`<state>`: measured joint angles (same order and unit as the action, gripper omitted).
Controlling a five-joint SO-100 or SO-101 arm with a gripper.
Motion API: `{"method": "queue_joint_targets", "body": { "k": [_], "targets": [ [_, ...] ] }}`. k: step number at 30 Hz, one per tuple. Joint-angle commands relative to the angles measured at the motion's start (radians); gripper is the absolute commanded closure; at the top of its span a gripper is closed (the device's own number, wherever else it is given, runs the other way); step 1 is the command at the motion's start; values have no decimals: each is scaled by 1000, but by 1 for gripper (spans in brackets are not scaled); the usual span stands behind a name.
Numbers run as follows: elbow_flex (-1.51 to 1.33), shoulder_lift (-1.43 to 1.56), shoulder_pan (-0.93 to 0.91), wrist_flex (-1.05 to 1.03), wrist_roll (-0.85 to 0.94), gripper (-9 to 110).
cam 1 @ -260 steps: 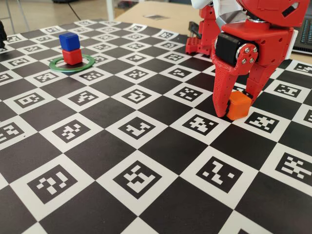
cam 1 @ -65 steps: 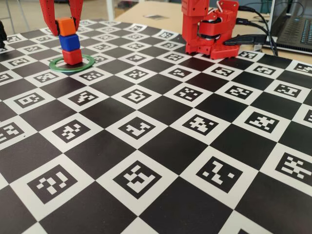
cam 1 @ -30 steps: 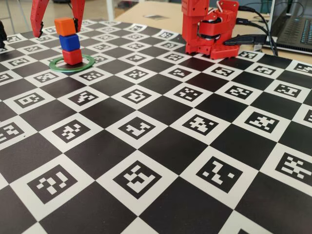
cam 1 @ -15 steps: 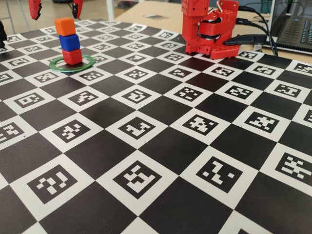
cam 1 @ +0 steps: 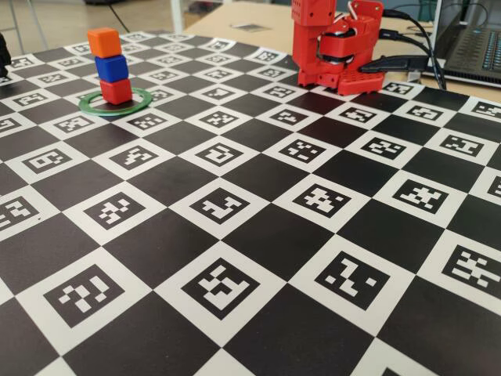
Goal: Grab the red cube then put it in the green circle then put the blue cube on top and finally the orange cube on top
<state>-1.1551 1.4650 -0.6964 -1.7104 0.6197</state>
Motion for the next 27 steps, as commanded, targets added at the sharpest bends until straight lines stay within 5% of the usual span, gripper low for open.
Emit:
{"method": "queue_joint_targets", "body": {
  "k": [1, 10, 16, 27],
  "targets": [
    [-20, 158, 46, 23, -71, 88],
    [-225, 344, 204, 95, -209, 107],
    [-311, 394, 287, 152, -245, 107],
    [-884, 807, 454, 578, 54, 108]
  ]
}}
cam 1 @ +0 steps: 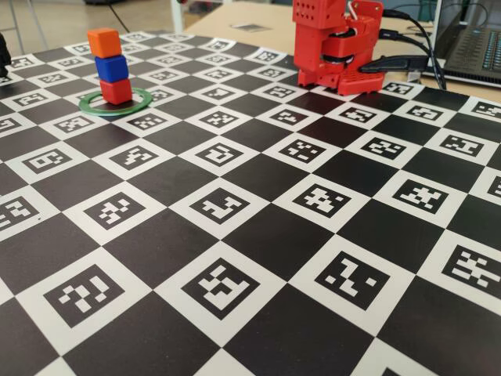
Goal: Grab the red cube then put it in the green circle then put the blue cube on top and finally the orange cube on top
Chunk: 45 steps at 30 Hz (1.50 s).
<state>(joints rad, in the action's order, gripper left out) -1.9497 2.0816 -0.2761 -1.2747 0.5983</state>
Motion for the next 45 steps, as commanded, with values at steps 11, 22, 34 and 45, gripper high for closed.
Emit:
{"method": "queue_joint_targets", "body": {
  "k": [11, 22, 34, 45],
  "targets": [
    [-402, 434, 118, 224, 400, 108],
    [-623, 680, 141, 222, 650, 108],
    [-854, 948, 261, 98, 716, 107],
    [-1017, 1144, 261, 35, 790, 107]
  ]
}}
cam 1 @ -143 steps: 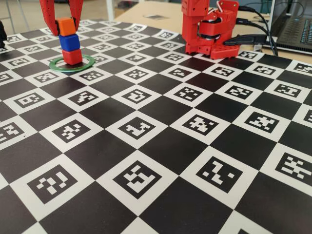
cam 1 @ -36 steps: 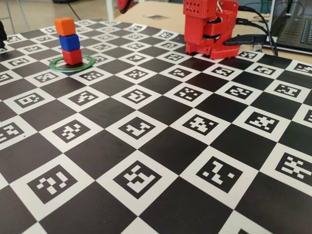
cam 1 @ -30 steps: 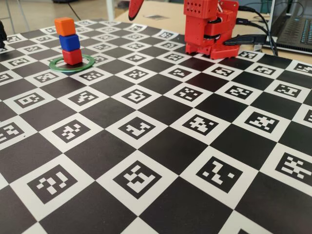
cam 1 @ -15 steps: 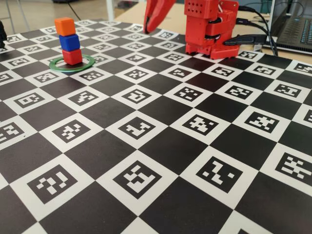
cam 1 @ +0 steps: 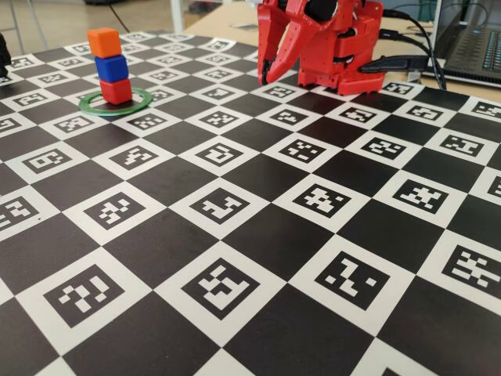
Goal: Grab the red cube then put it in the green circle then put the blue cube on top and finally the orange cube on top
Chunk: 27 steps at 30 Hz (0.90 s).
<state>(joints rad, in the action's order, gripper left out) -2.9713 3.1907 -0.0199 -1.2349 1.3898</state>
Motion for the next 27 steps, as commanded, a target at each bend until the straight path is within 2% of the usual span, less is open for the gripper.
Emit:
{"method": "queue_joint_targets", "body": {
  "k": [1, 9, 22, 27],
  "targets": [
    [-11, 51, 3, -11, -2, 107],
    [-132, 169, 26, -92, 11, 107],
    [-196, 169, 17, -124, 48, 107],
    [-198, 169, -6, -135, 114, 107]
  ]
}}
